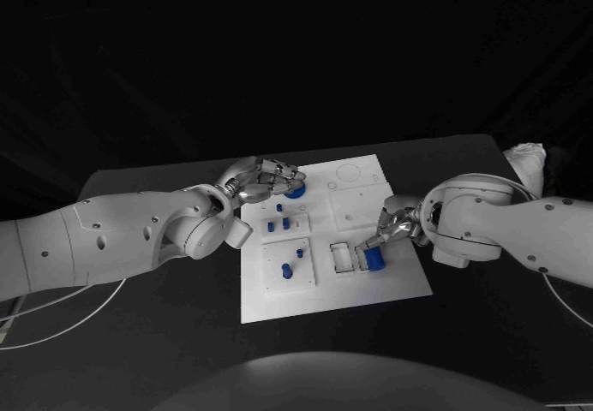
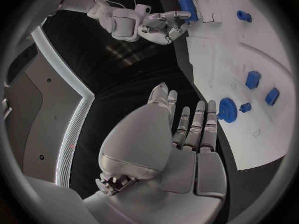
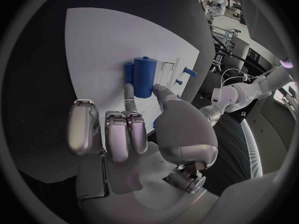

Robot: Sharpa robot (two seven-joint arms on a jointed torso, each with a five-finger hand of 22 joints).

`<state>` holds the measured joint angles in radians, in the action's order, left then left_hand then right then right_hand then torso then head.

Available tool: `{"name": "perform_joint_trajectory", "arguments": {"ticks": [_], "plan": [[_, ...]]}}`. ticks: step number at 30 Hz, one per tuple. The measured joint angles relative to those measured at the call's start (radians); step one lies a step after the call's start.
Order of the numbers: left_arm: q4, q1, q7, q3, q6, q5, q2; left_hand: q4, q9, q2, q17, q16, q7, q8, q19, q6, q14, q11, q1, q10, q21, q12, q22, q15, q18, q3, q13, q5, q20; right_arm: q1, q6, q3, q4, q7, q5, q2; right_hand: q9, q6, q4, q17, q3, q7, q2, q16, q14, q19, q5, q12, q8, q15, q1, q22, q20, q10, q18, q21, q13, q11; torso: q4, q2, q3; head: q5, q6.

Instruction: Assemble the parts on the task board

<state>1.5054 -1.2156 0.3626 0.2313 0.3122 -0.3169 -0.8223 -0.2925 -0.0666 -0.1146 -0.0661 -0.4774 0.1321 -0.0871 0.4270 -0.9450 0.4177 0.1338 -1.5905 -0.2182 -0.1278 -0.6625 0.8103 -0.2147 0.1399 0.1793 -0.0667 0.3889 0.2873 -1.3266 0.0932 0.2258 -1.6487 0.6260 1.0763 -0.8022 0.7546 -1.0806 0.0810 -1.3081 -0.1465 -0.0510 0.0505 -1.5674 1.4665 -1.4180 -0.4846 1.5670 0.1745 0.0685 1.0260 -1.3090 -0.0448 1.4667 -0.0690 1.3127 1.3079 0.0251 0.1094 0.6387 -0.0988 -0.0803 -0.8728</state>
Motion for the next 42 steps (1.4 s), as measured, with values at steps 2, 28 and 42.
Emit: {"name": "perform_joint_trajectory", "arguments": {"ticks": [2, 28, 42], "plan": [[0.0, 0.0, -0.001, 0.0, 0.0, 0.0, 0.0, -0.002, 0.0, 0.0, 0.0, 0.0, 0.0, 0.0, 0.0, 0.0, 0.001, 0.0, 0.0, 0.0, 0.0, 0.0, 0.0, -0.001, 0.0, 0.002, 0.0, 0.0, 0.0, 0.0, -0.002, 0.0, 0.002, 0.0, -0.01, -0.001, 0.025, 0.005, 0.0, 0.0, 0.0, 0.005, -0.004, 0.0, 0.0, 0.0, -0.012, 0.0, 0.013, 0.0, -0.004, 0.0, 0.0, 0.0, 0.0, 0.0, 0.0, 0.0, 0.0001, 0.0, -0.0001, 0.0, 0.0], [-0.006, 0.001, -0.008, 0.0, -0.002, 0.0, 0.003, -0.002, 0.0, 0.0, 0.0, -0.005, 0.003, 0.0, 0.0, -0.004, 0.001, 0.0, 0.0, 0.0, 0.0, -0.004, 0.0, -0.001, 0.0, 0.002, 0.0, 0.0, 0.0, -0.017, -0.061, 0.004, -0.024, 0.005, -0.188, -0.053, 0.115, 0.033, 0.006, 0.0, -0.006, 0.016, 0.004, 0.0, 0.0, 0.0, -0.091, 0.0, 0.046, 0.007, -0.017, 0.0, 0.007, 0.0, 0.0, -0.01, 0.0, 0.007, 0.0002, 0.0, -0.0001, -0.007, 0.0], [-0.009, 0.001, -0.013, 0.0, -0.004, 0.0, 0.005, 0.001, 0.0, 0.0, 0.0, -0.005, 0.003, 0.0, 0.0, -0.004, 0.001, 0.0, 0.0, 0.0, 0.0, -0.004, 0.0, -0.001, 0.0, 0.005, 0.0, 0.0, 0.0, -0.049, -0.069, 0.002, -0.03, 0.006, -0.214, -0.04, 0.117, 0.033, 0.005, 0.0, -0.007, 0.017, 0.004, 0.0, 0.0, 0.002, -0.091, 0.0, 0.045, 0.007, -0.017, 0.0, 0.01, 0.0, 0.0, -0.01, 0.0, 0.007, 0.0001, 0.0, -0.0001, -0.013, 0.0]]}}
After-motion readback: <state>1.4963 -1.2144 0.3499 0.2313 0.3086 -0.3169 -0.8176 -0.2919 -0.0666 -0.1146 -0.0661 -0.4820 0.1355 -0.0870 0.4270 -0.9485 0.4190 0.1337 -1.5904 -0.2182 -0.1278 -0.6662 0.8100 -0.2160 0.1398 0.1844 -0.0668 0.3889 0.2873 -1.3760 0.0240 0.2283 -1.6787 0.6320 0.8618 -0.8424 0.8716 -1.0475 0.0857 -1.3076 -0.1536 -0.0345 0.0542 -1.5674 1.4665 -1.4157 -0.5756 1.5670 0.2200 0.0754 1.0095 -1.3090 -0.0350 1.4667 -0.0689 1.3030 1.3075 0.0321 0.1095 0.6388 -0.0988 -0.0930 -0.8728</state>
